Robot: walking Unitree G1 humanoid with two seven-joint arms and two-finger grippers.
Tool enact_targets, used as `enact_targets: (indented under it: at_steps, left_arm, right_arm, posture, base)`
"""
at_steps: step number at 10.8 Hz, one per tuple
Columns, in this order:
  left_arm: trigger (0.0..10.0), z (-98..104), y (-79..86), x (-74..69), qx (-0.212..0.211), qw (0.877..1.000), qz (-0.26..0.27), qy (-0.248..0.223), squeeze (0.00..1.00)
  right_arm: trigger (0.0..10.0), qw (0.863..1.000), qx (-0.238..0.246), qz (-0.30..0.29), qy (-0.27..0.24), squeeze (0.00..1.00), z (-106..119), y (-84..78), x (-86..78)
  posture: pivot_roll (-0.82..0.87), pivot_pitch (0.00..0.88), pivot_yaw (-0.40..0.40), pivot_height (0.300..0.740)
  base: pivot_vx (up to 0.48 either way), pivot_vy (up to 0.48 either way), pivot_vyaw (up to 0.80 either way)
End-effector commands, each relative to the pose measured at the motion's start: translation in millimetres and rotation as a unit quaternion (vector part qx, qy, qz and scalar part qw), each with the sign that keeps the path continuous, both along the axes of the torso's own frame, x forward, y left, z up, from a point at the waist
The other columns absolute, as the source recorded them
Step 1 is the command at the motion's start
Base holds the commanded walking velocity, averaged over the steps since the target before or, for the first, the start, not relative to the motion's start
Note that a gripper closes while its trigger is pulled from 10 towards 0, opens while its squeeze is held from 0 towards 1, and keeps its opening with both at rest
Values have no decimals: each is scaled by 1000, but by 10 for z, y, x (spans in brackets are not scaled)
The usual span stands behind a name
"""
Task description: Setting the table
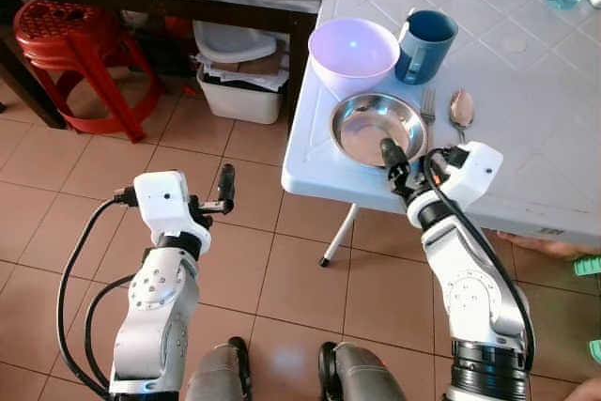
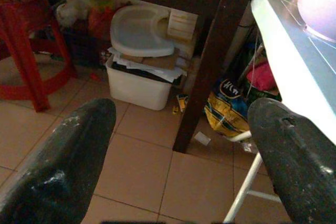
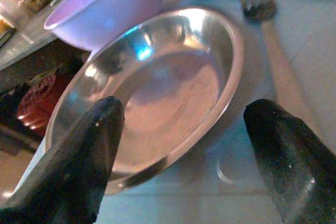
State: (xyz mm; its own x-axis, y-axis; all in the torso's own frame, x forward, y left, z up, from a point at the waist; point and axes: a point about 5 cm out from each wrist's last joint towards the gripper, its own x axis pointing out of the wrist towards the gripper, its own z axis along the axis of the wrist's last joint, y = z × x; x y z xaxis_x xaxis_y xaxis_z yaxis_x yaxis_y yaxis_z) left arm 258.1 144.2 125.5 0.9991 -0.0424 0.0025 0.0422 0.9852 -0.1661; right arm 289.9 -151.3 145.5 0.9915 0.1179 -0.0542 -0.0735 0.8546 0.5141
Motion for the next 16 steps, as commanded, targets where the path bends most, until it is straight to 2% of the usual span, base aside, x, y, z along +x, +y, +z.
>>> enact_targets:
  at_steps: [1,8,16]
  left_arm:
    - [10000,-8,5,-22,6,1000,-4,5,0]
    - [10000,6,-12,-3,13,1000,-10,2,0]
    - [10000,9,-18,-6,16,1000,-14,1,0]
  right_arm:
    - [0,1000,19,5,10,0,-7,18,-17]
    - [0,996,63,8,57,0,-65,23,20]
    - [0,995,53,-5,81,0,-143,-18,-10]
  posture:
    - [-24,226,5,740]
    - [-20,220,5,740]
    - [-21,227,8,740]
  base:
    - [0,0,0]
    - [0,0,0]
    - [0,0,0]
